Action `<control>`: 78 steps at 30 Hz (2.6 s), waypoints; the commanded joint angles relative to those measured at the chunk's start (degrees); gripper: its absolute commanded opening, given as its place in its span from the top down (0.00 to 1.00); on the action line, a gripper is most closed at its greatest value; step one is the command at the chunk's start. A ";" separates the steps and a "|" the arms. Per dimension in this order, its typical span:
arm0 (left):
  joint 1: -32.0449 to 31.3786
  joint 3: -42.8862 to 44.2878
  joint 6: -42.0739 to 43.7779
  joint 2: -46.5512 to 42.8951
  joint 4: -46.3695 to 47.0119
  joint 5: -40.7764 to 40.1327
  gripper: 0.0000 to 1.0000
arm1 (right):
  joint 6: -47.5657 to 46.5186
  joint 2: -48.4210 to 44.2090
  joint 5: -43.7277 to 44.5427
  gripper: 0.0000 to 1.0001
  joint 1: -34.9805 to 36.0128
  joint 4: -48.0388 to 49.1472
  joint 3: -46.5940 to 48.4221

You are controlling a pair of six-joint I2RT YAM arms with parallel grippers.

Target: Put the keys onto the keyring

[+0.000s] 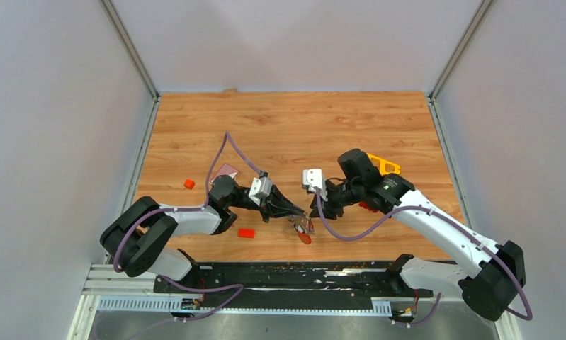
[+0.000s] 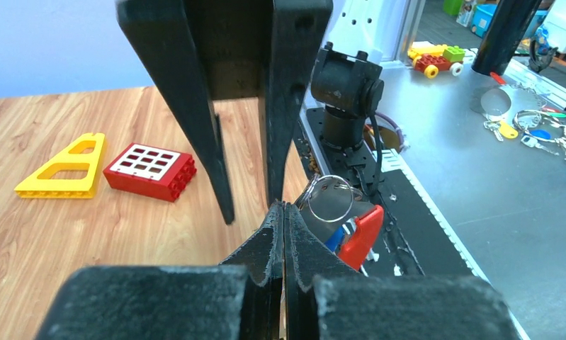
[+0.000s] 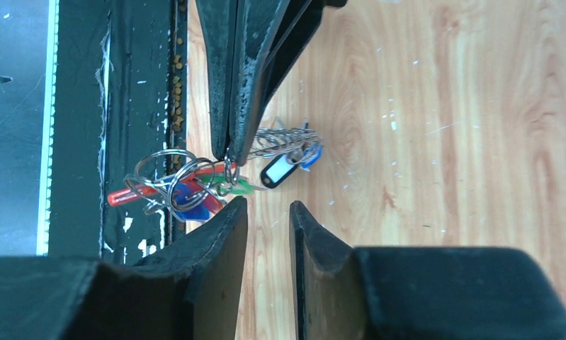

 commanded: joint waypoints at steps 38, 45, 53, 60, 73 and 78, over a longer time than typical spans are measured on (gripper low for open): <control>0.07 0.78 -1.88 0.31 5.04 -1.93 1.00 | 0.63 1.66 -8.31 0.85 -0.59 3.14 2.80; 0.28 0.38 -0.76 0.31 3.87 -1.85 1.00 | -0.09 -0.02 -4.70 1.00 -0.59 2.88 3.43; 0.56 2.81 7.76 -0.93 -11.31 -1.20 1.00 | -4.36 -1.60 3.10 1.00 -0.47 -1.74 6.80; 0.56 7.11 18.02 -2.08 -30.77 -3.88 1.00 | -5.62 -0.61 10.67 1.00 2.78 -6.29 10.25; 0.47 9.19 21.81 -2.20 -37.53 -5.30 1.00 | -4.10 3.29 14.37 1.00 6.12 -6.92 13.51; 0.45 8.68 19.96 -2.02 -34.87 -5.22 1.00 | -3.64 3.62 14.53 1.00 6.33 -6.47 13.65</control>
